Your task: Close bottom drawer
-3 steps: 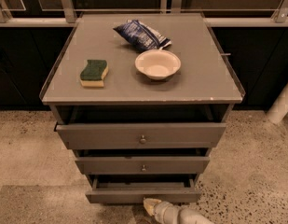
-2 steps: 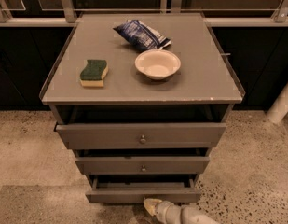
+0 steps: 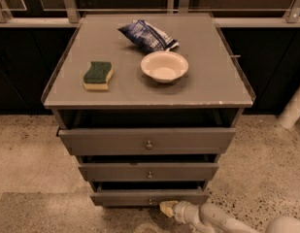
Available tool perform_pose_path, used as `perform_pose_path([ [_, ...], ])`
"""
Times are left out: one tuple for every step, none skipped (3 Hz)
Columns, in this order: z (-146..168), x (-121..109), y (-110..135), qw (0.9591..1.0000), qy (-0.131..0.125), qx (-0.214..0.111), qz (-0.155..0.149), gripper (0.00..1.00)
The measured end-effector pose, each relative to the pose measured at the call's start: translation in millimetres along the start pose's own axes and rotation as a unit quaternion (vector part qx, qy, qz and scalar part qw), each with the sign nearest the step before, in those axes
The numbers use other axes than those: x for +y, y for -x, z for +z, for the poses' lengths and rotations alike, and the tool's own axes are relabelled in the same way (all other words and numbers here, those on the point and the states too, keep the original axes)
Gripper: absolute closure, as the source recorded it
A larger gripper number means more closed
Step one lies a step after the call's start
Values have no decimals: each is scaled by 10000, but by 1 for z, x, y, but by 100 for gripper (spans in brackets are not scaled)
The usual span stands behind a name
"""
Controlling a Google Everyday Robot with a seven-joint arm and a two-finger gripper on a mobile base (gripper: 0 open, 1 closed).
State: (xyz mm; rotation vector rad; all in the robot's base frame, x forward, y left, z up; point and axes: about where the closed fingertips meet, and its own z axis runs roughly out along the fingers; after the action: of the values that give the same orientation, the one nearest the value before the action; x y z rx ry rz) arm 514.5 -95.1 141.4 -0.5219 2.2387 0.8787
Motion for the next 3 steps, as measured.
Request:
perform_pose_path([
  [-4,-3,5,9997,219,-25,-42,100],
  [-21,-31,27,9982,496,-274,-184,100],
  [-35,-43,47,9947,782,-623,-253,100],
])
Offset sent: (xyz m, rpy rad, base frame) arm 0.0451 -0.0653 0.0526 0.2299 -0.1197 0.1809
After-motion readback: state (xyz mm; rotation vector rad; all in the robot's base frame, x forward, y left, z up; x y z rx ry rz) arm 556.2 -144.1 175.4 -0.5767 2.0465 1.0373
